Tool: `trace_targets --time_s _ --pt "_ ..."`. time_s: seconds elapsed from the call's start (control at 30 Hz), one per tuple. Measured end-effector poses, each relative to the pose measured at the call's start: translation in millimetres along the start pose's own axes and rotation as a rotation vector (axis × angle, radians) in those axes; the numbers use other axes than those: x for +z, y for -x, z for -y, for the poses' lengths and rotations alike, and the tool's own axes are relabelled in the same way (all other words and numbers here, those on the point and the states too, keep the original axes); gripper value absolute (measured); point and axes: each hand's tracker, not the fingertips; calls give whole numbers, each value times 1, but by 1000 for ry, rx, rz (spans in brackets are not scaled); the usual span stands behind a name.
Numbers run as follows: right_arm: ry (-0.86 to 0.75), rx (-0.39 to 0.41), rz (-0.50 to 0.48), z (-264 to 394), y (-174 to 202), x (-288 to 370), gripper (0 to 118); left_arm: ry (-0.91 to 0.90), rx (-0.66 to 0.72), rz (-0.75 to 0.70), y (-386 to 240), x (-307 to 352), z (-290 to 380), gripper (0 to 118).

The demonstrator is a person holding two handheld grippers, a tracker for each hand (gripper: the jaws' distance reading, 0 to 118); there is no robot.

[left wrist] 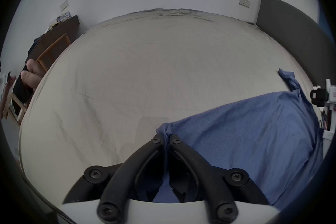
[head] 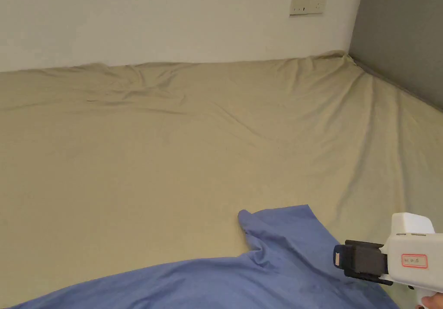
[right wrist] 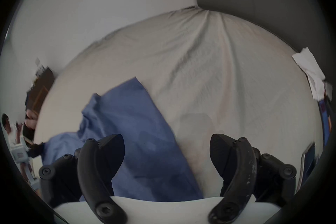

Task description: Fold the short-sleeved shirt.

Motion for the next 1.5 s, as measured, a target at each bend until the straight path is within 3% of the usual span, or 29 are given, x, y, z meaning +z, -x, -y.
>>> trace_targets --time_s 0.17,0.2,0.23,0.27,0.3,0.33,0.57,0.8,1.0,1.23,1.43,1.5 --pt "109 55 41 -3 8 -24 85 5 -5 -12 -2 2 -4 4" --pt "110 71 48 -1 11 -25 76 5 -4 -14 -3 2 -4 4" --pt "67 130 103 3 16 -23 60 5 -4 -14 -4 4 -4 4" --pt "39 180 87 3 18 -18 48 4 -4 -13 -5 5 -3 4" --pt "42 191 59 2 20 -15 31 4 -2 -12 -6 7 -3 4" --pt "52 175 71 1 21 -12 6 5 -3 -12 -6 9 -3 4" --pt "-65 148 -15 11 14 62 5 -84 51 9 5 64 4 4" --pt "-140 192 -30 78 3 161 5 -185 113 4 26 142 52 4" --pt "-156 102 -58 157 -12 217 5 -162 89 -7 25 177 124 3" --pt "-77 115 26 219 -13 205 5 -41 72 -40 16 152 188 3" --pt "-30 18 41 236 -29 169 5 -47 157 -28 21 133 203 3" --pt "-19 5 47 240 -28 160 12 -61 182 -15 25 131 206 9"
